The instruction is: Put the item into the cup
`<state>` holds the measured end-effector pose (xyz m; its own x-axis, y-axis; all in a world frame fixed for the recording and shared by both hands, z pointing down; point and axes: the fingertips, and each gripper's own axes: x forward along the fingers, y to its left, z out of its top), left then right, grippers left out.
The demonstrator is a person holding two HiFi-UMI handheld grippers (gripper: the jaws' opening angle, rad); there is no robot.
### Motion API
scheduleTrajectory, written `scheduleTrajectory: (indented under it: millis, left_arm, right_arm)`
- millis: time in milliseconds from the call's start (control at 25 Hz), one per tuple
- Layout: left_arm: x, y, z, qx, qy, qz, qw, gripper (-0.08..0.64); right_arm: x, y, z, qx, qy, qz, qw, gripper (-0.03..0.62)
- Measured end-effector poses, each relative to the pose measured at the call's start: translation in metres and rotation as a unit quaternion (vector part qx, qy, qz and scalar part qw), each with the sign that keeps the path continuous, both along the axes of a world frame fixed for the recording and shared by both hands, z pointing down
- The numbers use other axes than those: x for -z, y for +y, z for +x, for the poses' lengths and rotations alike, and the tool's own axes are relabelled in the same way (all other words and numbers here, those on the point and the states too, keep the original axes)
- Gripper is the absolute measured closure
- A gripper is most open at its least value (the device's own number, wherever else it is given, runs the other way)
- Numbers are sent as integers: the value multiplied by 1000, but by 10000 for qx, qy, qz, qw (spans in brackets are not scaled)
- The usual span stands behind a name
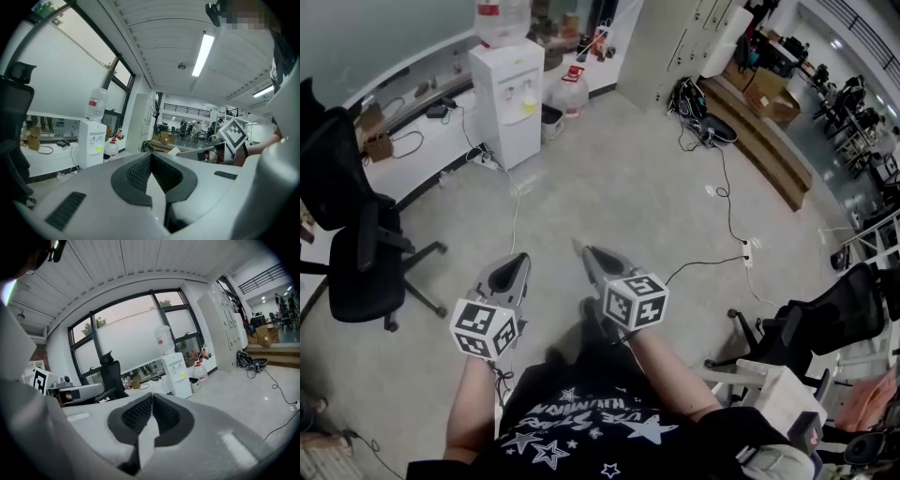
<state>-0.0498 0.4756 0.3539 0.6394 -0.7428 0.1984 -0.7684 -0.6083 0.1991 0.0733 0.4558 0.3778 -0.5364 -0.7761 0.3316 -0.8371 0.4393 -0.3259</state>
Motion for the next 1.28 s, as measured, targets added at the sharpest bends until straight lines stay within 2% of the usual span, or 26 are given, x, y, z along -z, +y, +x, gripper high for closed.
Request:
scheduleTrajectory:
  millis: [160,440,840,1080,1280]
  left_arm:
    - [-10,-10,-1,41,51,-127,9999,555]
    - [-22,-48,2,153,50,-255,9995,555]
    - [-31,-146,20,233,-73,-414,9988,555]
    - [-32,-197,28,410,-48,-608,9973,555]
    - [-28,-234,44,593,-114,-561,9966,555]
  right_arm:
    - [-8,-10,9,-27,116,-57,9999,591]
    - [-24,-51,27,-232,-121,-242,9994,591]
    - [-33,-157,45,-256,-195,-422,9986,591]
    - [-28,-219,52,-18,-241,-478,9986,591]
    - [-24,-258,61,220,-248,-459,9984,591]
